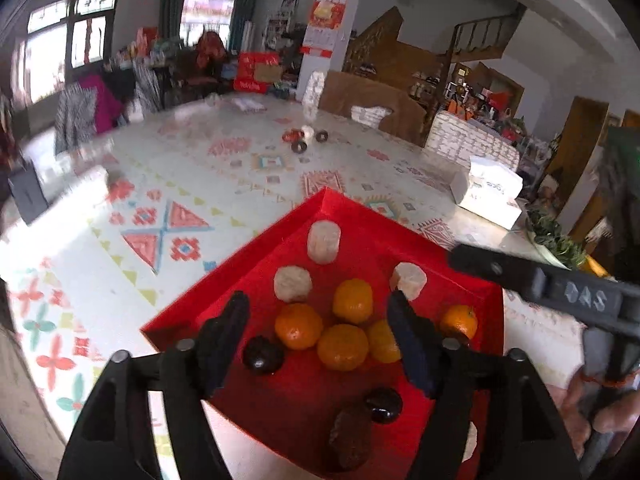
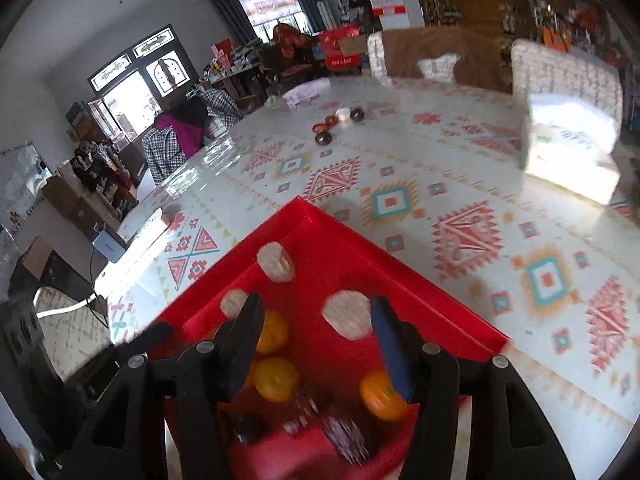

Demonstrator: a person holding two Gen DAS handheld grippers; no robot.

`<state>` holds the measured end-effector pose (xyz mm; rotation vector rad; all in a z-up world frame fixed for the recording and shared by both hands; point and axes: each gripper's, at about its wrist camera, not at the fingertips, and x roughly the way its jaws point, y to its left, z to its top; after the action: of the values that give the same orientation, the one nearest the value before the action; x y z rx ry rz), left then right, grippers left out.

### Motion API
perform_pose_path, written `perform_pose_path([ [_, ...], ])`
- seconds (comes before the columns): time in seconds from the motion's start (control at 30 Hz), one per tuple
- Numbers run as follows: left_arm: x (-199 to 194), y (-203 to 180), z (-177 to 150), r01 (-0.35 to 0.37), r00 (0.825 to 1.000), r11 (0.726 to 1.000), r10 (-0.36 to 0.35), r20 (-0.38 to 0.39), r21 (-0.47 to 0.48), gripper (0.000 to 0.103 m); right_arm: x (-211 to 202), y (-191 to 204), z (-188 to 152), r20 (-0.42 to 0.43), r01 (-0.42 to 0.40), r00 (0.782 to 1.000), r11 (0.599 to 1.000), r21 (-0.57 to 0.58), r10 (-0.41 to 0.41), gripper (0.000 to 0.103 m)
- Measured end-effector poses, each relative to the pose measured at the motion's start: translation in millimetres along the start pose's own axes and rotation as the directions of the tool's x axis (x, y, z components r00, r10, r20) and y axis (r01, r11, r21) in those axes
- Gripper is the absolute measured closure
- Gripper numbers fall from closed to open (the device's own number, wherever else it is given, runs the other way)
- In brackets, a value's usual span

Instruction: Organize fruits

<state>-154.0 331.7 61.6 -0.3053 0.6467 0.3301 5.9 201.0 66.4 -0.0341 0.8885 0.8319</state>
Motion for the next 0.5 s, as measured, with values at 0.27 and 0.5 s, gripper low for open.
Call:
perform_pose_path([
  [0.27, -49, -41, 2, -0.231, 0.953, 0.969, 0.209, 0.220, 0.081, 0.005, -62, -20, -43, 0.080, 0.113, 0.991, 0.993, -0.037, -0.110, 0.042],
  [0.5, -97, -73, -3, -0.322, 0.877, 0.945, 0.274, 0.396, 0.061, 0.004, -100, -35, -86, 0.122, 0.196, 0.973, 0.980, -0.011, -0.194, 0.038],
])
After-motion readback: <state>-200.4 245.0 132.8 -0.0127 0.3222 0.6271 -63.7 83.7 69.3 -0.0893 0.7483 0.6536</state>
